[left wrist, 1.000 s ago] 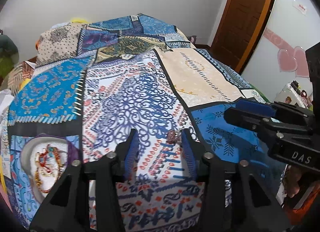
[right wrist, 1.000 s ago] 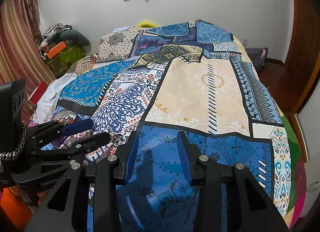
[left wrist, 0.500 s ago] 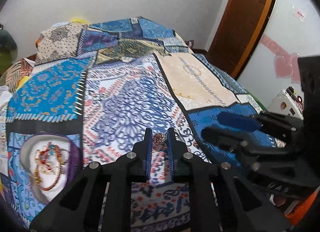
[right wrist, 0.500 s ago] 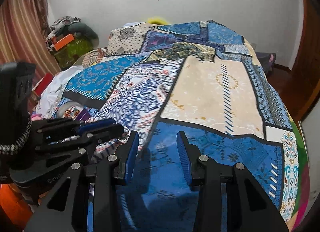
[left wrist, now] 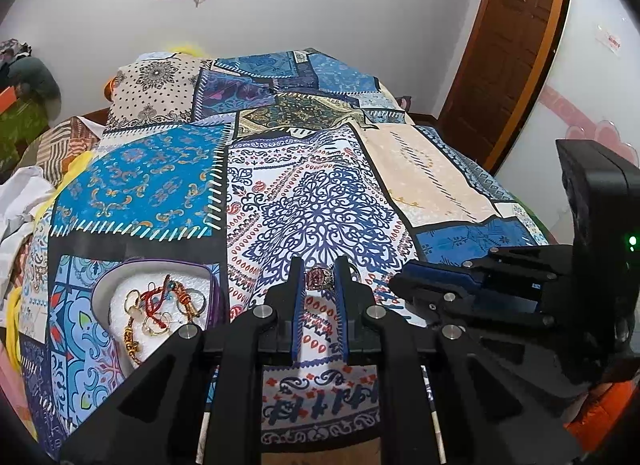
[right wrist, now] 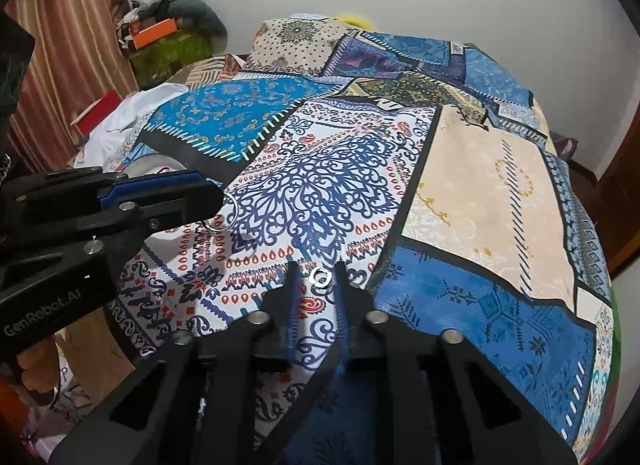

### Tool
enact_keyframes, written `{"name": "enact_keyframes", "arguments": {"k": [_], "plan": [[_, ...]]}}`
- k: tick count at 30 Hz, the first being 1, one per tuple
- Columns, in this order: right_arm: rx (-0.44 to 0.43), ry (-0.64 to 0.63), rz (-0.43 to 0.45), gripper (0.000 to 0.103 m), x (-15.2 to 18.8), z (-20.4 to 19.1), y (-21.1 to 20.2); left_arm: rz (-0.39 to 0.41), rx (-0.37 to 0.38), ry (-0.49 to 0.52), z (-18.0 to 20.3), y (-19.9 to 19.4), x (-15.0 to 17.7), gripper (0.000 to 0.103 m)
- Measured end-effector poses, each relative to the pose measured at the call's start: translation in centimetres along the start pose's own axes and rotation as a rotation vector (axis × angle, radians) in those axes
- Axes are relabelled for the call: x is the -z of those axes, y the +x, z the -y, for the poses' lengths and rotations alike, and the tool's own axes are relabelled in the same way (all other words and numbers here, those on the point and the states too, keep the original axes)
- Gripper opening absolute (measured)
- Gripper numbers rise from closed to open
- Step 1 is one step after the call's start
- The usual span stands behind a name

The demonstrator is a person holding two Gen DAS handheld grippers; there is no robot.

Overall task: Organize jewelry
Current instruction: 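Grasp the last silver ring with the left gripper, then carry the silver ring in the left gripper to the heart box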

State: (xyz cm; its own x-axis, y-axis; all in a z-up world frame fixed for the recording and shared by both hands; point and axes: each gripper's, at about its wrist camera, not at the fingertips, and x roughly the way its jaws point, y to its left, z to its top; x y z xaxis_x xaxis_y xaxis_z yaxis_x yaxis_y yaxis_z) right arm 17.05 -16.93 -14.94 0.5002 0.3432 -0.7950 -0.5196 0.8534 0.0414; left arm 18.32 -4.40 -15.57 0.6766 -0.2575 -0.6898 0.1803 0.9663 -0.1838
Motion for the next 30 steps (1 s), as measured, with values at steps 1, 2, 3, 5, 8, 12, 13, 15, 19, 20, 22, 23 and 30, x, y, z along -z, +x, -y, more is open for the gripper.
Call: {"name": "enact_keyframes", "arguments": {"k": [1, 2, 3, 5, 8, 12, 13, 15, 19, 20, 22, 23, 30], "plan": [[-0.006, 0.002, 0.003, 0.009, 0.0, 0.1, -0.1, 0.003, -0.001, -0.003, 0.0, -0.1, 0.0, 0.013], [-0.006, 0.003, 0.004, 0.009, 0.0, 0.0, -0.1, 0.007, 0.000, -0.005, -0.1, -0.3, 0.0, 0.013], [-0.005, 0.006, 0.008, 0.009, 0.1, 0.0, -0.2, 0.009, -0.001, -0.005, -0.1, -0.4, 0.0, 0.013], [-0.008, 0.018, 0.014, 0.009, 0.0, 0.1, -0.5, 0.017, -0.005, -0.006, -0.2, -0.8, 0.0, 0.013], [-0.012, 0.041, 0.038, 0.009, -0.4, 0.2, -1.3, 0.032, -0.017, -0.002, -0.3, -1.7, 0.0, 0.013], [-0.011, 0.046, 0.082, 0.009, -1.0, 0.1, -3.0, 0.052, -0.027, -0.009, -0.8, -2.8, -0.1, 0.013], [-0.009, 0.046, 0.094, 0.009, -1.2, 0.0, -3.4, 0.056, -0.028, -0.011, -0.9, -3.0, -0.1, 0.013], [-0.008, 0.045, 0.118, 0.009, -1.6, -0.3, -4.1, 0.071, -0.034, -0.017, -1.2, -3.7, -0.2, 0.013], [-0.007, 0.036, 0.167, 0.009, -2.5, -1.2, -5.6, 0.097, -0.046, -0.021, -1.6, -5.1, -0.3, 0.013], [-0.009, 0.034, 0.179, 0.009, -2.8, -1.5, -5.9, 0.108, -0.053, -0.021, -1.8, -5.7, -0.4, 0.013], [-0.015, 0.027, 0.207, 0.009, -3.3, -2.1, -6.6, 0.123, -0.064, -0.020, -2.0, -6.3, -0.5, 0.013], [-0.018, 0.025, 0.214, 0.009, -3.4, -2.3, -6.7, 0.136, -0.073, -0.021, -2.2, -6.9, -0.5, 0.013], [-0.057, -0.002, 0.276, 0.009, -4.8, -4.8, -8.0, 0.197, -0.127, -0.040, -4.0, -9.7, -0.6, 0.013]]}}
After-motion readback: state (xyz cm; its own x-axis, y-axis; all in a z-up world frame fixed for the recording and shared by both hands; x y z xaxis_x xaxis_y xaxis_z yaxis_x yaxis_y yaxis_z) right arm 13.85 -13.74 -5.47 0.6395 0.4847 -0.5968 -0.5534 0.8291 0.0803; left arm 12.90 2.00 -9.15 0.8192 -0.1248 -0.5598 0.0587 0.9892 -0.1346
